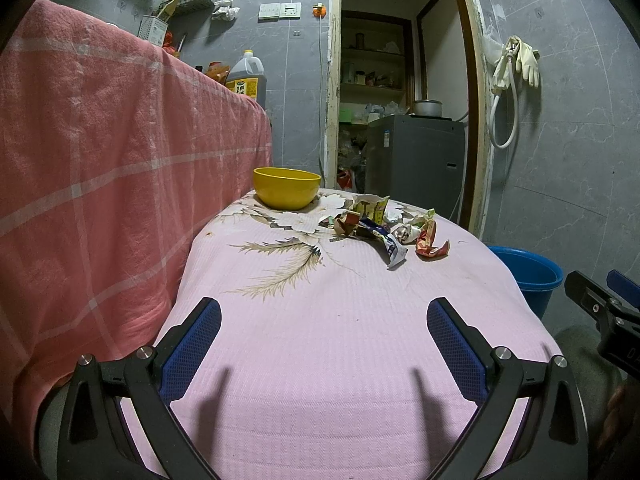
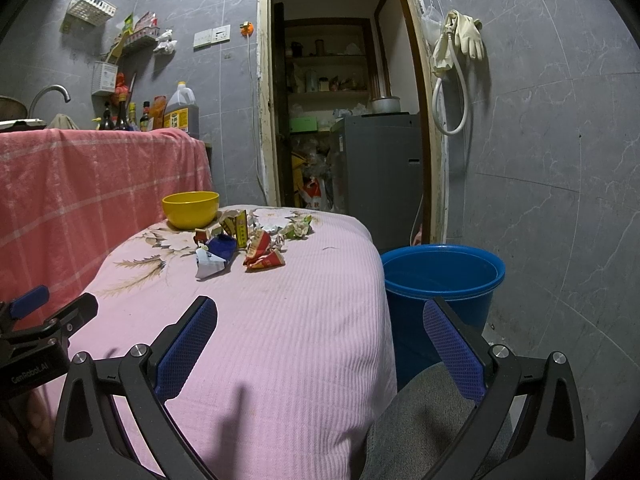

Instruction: Collect trash

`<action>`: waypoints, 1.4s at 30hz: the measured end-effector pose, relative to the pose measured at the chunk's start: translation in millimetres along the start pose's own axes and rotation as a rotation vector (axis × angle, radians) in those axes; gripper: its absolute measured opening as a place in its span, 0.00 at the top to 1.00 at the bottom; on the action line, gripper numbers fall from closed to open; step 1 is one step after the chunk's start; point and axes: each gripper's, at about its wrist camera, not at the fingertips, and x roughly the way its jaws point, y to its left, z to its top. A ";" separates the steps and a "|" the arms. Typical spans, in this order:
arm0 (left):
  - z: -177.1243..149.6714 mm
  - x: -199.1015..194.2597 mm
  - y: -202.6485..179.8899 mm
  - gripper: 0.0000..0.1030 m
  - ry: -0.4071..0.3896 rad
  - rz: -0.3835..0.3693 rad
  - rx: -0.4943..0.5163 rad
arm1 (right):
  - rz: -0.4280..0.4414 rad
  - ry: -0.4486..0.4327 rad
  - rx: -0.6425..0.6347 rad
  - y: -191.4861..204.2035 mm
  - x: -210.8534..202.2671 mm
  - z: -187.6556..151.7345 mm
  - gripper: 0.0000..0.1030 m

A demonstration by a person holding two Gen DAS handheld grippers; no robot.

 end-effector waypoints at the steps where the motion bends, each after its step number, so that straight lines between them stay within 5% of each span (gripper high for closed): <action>1: 0.0 0.0 0.1 0.02 0.000 0.000 0.000 | 0.000 0.001 0.000 -0.5 0.2 0.0 0.00; 26: 11.9 -0.9 -4.9 0.02 -0.006 -0.016 0.016 | 0.034 0.009 0.028 -0.8 7.9 -2.2 0.00; 37: 61.8 29.9 1.7 0.02 -0.055 -0.033 0.014 | 0.094 -0.101 -0.035 -5.2 37.0 50.4 0.00; 42: 80.6 62.4 0.5 0.02 0.001 -0.045 0.017 | 0.168 -0.075 -0.070 -0.9 75.9 64.9 0.00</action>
